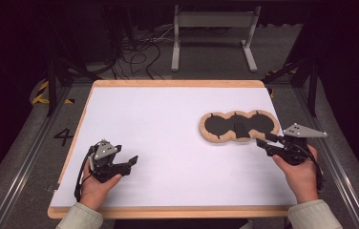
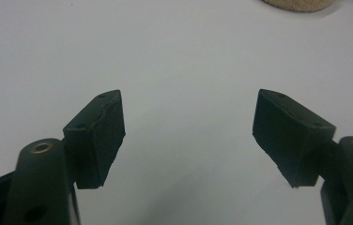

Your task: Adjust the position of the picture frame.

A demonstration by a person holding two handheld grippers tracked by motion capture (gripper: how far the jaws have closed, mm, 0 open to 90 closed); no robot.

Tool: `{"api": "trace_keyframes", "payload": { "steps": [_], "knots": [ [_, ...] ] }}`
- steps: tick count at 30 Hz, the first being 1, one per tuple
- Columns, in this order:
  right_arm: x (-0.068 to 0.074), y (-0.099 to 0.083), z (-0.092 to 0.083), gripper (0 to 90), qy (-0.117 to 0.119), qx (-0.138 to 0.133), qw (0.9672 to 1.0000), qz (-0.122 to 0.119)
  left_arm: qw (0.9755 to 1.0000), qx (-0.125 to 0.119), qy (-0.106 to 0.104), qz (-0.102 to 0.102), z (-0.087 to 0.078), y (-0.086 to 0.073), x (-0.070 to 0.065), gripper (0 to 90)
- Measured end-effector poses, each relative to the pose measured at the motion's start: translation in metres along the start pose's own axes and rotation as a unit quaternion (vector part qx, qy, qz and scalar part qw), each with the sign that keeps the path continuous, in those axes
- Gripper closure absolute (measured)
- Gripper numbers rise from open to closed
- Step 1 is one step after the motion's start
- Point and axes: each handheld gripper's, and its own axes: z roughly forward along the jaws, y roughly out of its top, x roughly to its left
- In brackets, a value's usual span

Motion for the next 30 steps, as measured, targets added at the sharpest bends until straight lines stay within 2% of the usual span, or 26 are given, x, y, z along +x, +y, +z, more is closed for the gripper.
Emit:
{"api": "trace_keyframes", "payload": {
  "steps": [4, 8, 10, 12, 15, 22, 26, 27, 30],
  "knots": [
    [-0.006, 0.007, 0.005, 56.7, -0.009, 0.012, 0.9999, 0.004, 1.0000, -0.001, 0.000, -0.002, 0.000, 0.000, 0.000, 26.5],
    [-0.016, 0.014, 0.011, 72.0, -0.008, 0.037, 0.9992, 0.011, 1.0000, 0.001, 0.001, 0.000, 0.000, 0.000, 0.000, 27.2],
    [-0.021, 0.016, 0.014, 77.1, -0.019, 0.045, 0.9987, 0.013, 1.0000, 0.002, 0.002, 0.002, 0.000, 0.000, 0.000, 27.2],
    [-0.025, 0.018, 0.017, 75.4, -0.027, 0.050, 0.9982, 0.016, 1.0000, 0.002, 0.003, 0.002, 0.000, -0.001, -0.001, 27.1],
    [-0.031, 0.022, 0.021, 66.8, -0.038, 0.046, 0.9979, 0.025, 1.0000, 0.002, 0.003, 0.003, -0.001, -0.002, 0.000, 27.1],
    [-0.049, 0.027, 0.037, 69.5, -0.052, 0.069, 0.9954, 0.040, 0.9999, 0.008, 0.012, 0.000, -0.005, -0.009, 0.001, 29.4],
    [-0.064, 0.029, 0.050, 61.6, -0.065, 0.080, 0.9927, 0.063, 0.9998, 0.008, 0.017, -0.004, -0.010, -0.013, 0.002, 29.0],
    [-0.064, 0.029, 0.050, 61.6, -0.065, 0.080, 0.9927, 0.063, 0.9998, 0.008, 0.017, -0.004, -0.010, -0.013, 0.002, 28.9],
    [-0.080, 0.027, 0.060, 57.7, -0.053, 0.075, 0.9898, 0.109, 0.9997, 0.012, 0.021, -0.009, -0.012, -0.016, 0.003, 28.7]
  ]
}}
